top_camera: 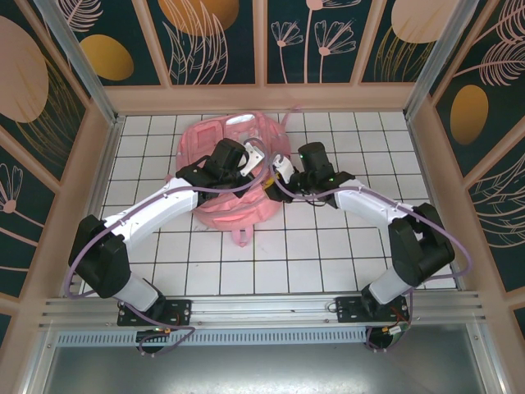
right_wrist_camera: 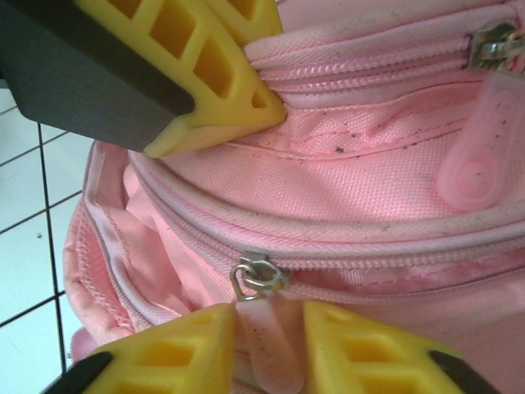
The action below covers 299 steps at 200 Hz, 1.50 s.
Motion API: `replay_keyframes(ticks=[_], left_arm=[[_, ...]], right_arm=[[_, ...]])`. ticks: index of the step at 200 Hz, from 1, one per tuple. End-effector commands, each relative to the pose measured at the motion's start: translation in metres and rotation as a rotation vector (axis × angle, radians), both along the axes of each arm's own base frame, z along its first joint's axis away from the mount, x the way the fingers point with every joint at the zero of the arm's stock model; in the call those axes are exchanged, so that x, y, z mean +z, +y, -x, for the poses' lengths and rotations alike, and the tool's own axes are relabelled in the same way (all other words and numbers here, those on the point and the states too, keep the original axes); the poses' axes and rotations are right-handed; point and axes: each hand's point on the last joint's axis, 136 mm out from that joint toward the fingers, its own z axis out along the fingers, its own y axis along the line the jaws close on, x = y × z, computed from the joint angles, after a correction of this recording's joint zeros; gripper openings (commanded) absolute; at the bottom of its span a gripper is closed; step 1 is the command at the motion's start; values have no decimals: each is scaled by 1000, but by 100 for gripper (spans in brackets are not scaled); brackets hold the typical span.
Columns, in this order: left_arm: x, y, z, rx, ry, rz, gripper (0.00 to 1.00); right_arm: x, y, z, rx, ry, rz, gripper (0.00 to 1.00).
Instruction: Pack the student bag
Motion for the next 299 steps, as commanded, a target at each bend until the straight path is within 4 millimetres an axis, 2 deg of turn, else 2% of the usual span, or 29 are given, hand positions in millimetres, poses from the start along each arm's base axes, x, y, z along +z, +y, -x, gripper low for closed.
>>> replay_keyframes(ticks=[1,29,69,87,120,134,138,170,215,246,260,283,299], left_arm=[[41,-8,-9,0,-102,95,0],[39,-6,-8,4,-103,85,0],[32,-2,-7,13,-94,66,0],[30,0,-7,19,-93,59,0],[23,-1,-6,13,-77,50,0],[21,-1,-5,9,-73,45,0],[21,0,-5,8,-73,44,0],[18,2,0,-5,-64,41,0],[16,4,6,-11,-60,44,0],[17,3,4,-6,-68,42,0],[20,3,2,-5,-74,49,0],[25,2,2,-9,-85,55,0],[26,5,2,-7,-89,42,0]], right_arm=[[8,4,-7,2,-46,0,18],[13,-2,-10,-34,-74,9,7],[20,-21,-23,-159,-132,42,0],[22,-31,-27,-218,-154,61,0],[24,-39,-20,-246,-131,66,2],[27,-42,-25,-289,-127,61,3],[28,-52,-33,-329,-119,57,4],[34,-69,-54,-447,-59,6,6],[36,-90,-67,-520,95,-116,9],[36,-87,-62,-496,50,-102,10],[35,-76,-50,-420,3,-69,18],[32,-50,-18,-256,-69,-23,50],[29,-39,-6,-173,-59,-25,56]])
